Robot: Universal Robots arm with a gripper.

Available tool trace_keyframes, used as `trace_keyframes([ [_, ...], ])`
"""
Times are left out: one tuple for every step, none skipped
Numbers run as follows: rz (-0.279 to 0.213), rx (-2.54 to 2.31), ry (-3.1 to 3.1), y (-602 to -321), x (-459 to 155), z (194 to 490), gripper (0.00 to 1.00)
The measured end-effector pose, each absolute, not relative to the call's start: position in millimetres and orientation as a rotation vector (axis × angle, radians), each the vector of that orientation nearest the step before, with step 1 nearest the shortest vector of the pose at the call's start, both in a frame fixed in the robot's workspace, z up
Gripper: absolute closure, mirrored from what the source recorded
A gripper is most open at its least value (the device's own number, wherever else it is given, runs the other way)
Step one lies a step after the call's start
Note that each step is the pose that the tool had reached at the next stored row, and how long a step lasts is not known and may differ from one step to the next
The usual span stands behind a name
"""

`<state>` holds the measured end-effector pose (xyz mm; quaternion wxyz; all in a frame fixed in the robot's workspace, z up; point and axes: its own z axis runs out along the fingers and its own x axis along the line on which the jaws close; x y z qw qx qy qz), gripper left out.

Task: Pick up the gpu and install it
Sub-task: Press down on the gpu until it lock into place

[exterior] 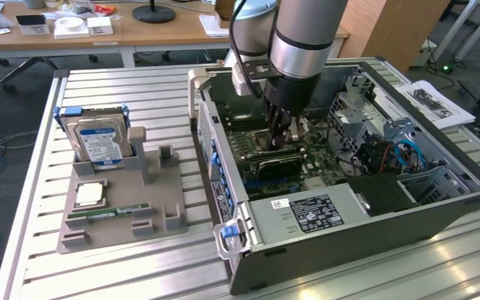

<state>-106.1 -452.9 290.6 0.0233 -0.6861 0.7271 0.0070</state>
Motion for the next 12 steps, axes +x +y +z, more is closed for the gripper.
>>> trace_keyframes([
  [0.022,-2.124,2.251,-452.8,-106.0,288.8,0.89],
  [0.022,-2.124,2.251,-452.8,-106.0,287.1,0.89],
  [0.022,-2.124,2.251,-452.8,-106.1,285.7,0.89],
  [0.022,-2.124,2.251,-452.8,-106.1,284.6,0.89],
  [0.022,-2.124,2.251,-452.8,-106.1,284.0,0.89],
  [0.022,-2.124,2.251,-452.8,-106.1,284.0,0.89],
  [0.021,-2.124,2.251,-452.8,-106.1,284.0,0.89],
  [0.022,-2.124,2.251,-452.9,-106.1,283.8,0.89],
  [0.022,-2.124,2.251,-453.1,-106.2,283.6,0.89],
  [0.022,-2.124,2.251,-453.5,-106.2,283.6,0.89],
  [0.022,-2.124,2.251,-453.7,-106.1,283.5,0.89],
  [0.022,-2.124,2.251,-453.8,-106.1,283.3,0.89],
])
